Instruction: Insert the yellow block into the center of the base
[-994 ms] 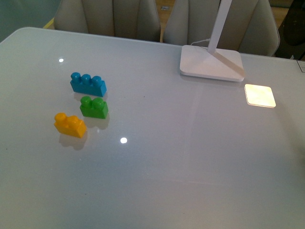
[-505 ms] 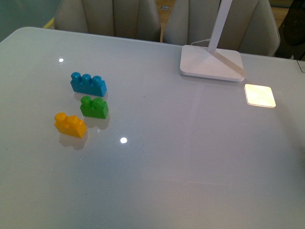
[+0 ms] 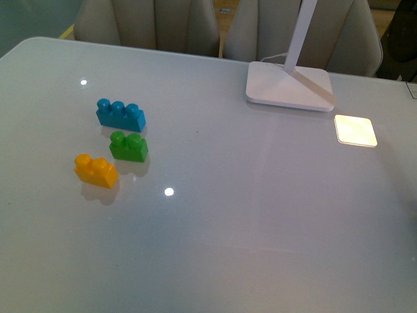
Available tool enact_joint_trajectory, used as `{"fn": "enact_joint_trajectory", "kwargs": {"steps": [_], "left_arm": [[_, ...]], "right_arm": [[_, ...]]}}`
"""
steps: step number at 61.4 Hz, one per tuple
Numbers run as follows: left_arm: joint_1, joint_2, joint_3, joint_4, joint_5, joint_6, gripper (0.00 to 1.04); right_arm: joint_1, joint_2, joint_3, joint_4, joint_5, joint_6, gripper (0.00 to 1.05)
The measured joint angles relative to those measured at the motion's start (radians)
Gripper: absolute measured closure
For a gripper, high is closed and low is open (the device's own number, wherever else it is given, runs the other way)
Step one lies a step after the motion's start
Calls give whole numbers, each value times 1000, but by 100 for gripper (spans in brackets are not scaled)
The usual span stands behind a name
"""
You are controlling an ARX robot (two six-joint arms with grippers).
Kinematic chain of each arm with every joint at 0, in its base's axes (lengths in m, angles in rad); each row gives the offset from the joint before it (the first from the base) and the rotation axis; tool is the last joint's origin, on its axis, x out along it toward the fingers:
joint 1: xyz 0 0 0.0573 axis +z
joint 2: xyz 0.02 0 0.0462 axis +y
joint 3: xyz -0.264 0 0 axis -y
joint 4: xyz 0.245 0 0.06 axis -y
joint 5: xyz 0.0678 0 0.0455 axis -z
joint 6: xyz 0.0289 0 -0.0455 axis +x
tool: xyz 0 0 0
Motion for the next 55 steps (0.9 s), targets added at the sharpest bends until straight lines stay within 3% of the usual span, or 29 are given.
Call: {"fn": "enact_joint_trajectory", "kwargs": {"steps": [24,55], "left_arm": [[0,0,0,0,0,0,7],[0,0,0,0,0,0,7]], "right_arm": [[-20,37,14,0,9,-10,9],[27,72,35,31,48,-23,9]]}}
